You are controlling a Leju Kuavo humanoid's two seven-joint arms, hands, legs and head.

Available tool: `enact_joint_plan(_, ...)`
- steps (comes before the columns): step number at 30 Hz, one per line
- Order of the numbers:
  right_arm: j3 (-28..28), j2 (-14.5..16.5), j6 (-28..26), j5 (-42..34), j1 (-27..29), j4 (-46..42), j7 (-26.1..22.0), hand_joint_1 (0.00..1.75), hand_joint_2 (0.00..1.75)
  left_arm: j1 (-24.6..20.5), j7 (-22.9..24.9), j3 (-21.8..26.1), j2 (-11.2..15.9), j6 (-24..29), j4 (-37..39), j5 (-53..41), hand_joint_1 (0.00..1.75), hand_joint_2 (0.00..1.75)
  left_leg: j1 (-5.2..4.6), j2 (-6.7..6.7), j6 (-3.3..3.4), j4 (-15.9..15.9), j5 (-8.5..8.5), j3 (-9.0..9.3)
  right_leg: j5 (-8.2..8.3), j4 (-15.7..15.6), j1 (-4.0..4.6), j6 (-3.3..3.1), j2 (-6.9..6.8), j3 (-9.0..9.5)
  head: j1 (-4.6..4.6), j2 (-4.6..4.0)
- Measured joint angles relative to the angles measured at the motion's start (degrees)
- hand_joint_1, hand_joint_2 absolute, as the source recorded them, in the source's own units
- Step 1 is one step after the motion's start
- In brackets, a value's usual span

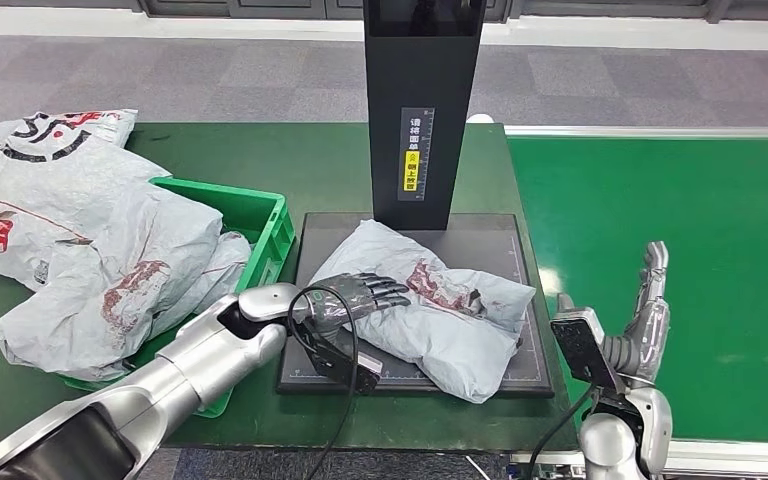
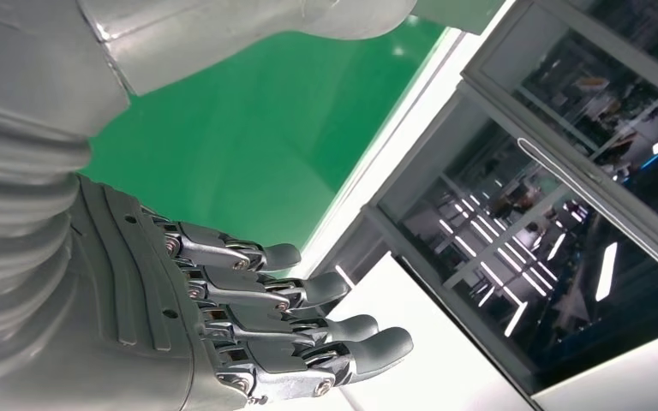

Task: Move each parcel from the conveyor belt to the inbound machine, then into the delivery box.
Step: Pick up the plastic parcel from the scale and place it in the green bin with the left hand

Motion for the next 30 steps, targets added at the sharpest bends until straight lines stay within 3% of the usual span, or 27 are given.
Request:
enact_joint_plan(8,0.0,-0.2,0.6,-1.9,-1.0,1.3,-0.7,0.00,1.75,-2.9,-0.4,-3.8,-0.5,-0.9,3.7,1.5,0.01,1.75,0.00,-0.01,0.00,0.0,0.00,0.01,0.00,0.0,0.00,0.00,-0.01,0.04,0.00,0.00)
enact_joint_plan(12,0.1,-0.3,0.8,-2.8,-1.2,1.7,-1.4,0.00,1.75,-3.7,-0.8,-5.6,-0.5,-0.9,4.6,2.4,1.20,1.75,0.00,-0.02,0.00,0.0,0.00,0.02,0.00,0.0,0.00,0.00,-0.02,0.06,0.00,0.00)
enact_joint_plan(14,0.2,-0.3,0.9,-3.1,-1.3,1.9,-1.7,0.00,1.75,-3.9,-1.0,-6.4,-0.4,-0.8,4.9,3.0,1.20,1.75,0.00,-0.03,0.00,0.0,0.00,0.02,0.00,0.0,0.00,0.00,-0.03,0.07,0.00,0.00)
enact_joint_plan(18,0.2,-0.3,1.0,-3.3,-1.6,2.1,-2.0,0.00,1.75,-4.7,-1.1,-7.4,-0.4,-0.7,5.0,3.7,1.75,1.75,0.00,-0.07,0.00,0.0,0.01,0.04,0.00,0.0,0.00,0.00,-0.08,0.11,0.00,0.00)
enact_joint_plan(30,0.6,-0.4,1.5,-3.6,-2.4,3.0,-2.1,0.00,1.75,-5.9,-1.6,-8.7,-0.3,-0.7,5.0,4.8,1.75,1.75,0.00,-0.09,0.00,0.0,0.01,0.09,0.00,0.0,0.00,0.00,-0.06,0.14,0.00,0.00)
